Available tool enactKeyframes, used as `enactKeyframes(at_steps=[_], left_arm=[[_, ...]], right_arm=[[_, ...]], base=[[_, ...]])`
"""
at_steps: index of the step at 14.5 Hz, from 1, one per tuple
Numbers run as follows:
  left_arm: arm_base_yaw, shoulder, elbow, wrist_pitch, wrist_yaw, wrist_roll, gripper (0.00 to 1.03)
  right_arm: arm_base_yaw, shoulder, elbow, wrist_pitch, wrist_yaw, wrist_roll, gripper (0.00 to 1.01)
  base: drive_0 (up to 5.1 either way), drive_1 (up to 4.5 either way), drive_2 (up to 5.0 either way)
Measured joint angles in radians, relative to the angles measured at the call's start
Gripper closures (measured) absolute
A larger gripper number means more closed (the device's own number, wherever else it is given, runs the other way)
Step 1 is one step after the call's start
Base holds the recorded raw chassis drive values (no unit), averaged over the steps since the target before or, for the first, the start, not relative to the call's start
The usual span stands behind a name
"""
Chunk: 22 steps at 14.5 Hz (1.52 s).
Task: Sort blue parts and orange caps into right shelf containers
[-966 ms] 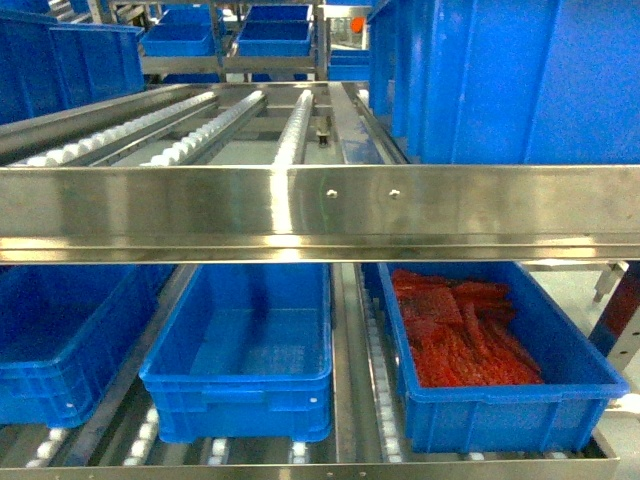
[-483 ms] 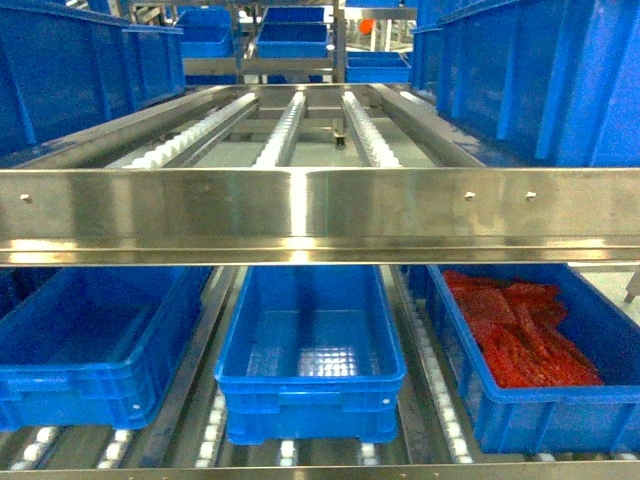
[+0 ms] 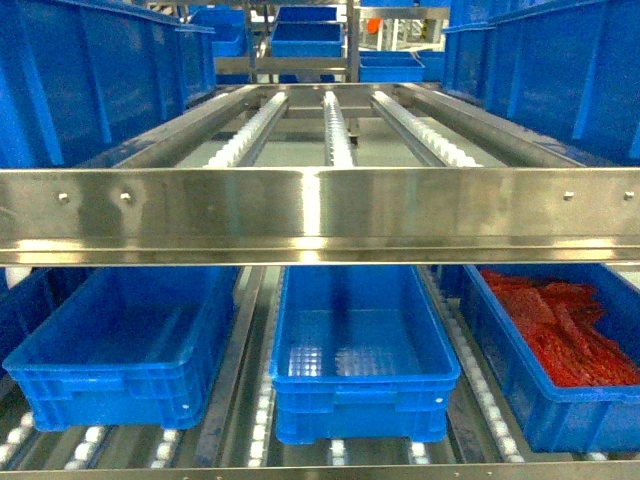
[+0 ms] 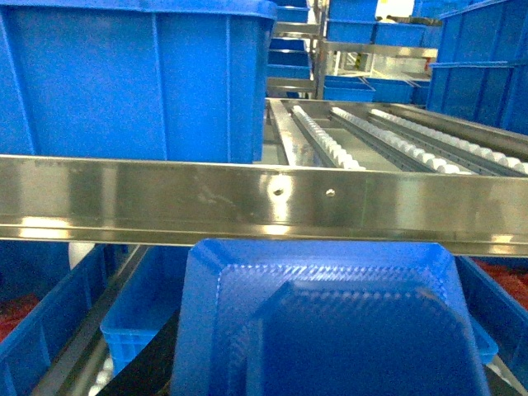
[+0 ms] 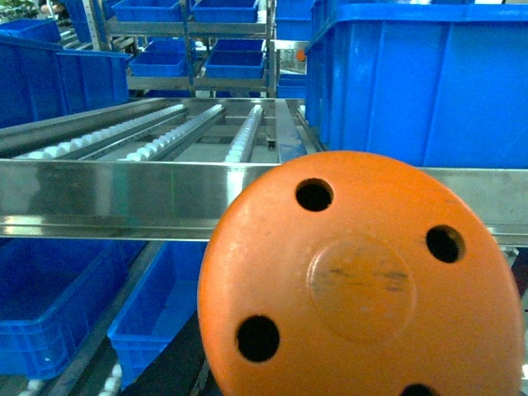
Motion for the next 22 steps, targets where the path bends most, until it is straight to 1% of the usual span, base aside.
enactKeyframes(at_steps=[4, 22], left_arm=[[0.0, 0.0, 0.0, -0.003, 0.0, 0.0, 0.61], [0.0, 0.0, 0.0, -0.001, -0.001, 0.0, 0.61]], right_arm=[[0.0, 0.0, 0.0, -0.001, -0.001, 0.0, 0.58], [0.0, 0.0, 0.0, 0.001, -0.002, 0.0, 0.58]], base=[[-5.0, 2.44, 2.4], [0.0, 0.0, 0.0]])
